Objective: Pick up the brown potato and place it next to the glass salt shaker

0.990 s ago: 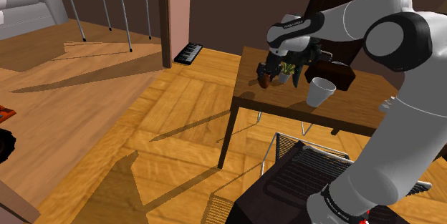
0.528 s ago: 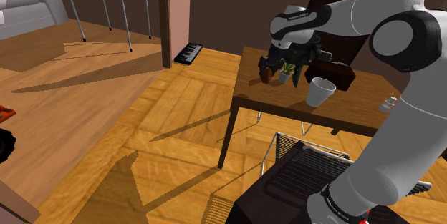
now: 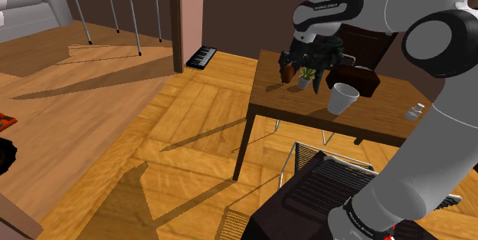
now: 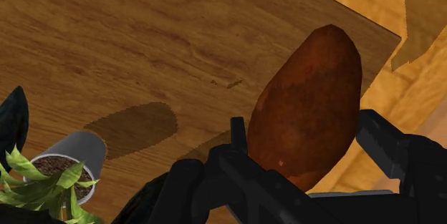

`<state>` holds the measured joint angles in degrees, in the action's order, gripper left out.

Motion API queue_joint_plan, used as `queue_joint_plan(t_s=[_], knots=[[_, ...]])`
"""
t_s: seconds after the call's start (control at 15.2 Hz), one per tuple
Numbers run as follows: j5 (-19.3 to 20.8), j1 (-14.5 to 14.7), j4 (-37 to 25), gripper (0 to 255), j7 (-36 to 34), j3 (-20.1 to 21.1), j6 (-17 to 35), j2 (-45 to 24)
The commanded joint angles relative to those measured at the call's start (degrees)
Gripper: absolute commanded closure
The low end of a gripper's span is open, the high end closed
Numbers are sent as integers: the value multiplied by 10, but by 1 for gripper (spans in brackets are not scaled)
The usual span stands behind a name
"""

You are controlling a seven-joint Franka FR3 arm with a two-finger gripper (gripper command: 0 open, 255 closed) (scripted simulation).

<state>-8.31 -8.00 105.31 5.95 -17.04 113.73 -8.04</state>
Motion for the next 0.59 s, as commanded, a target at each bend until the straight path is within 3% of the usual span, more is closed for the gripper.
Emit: queue_joint_plan(t_s=[0.0, 0.33, 0.53], knots=[[2, 0, -11, 255, -2, 0, -15, 4], [6, 0, -41, 255, -7, -1, -51, 11], [9, -12, -25, 255, 15, -12, -51, 26]])
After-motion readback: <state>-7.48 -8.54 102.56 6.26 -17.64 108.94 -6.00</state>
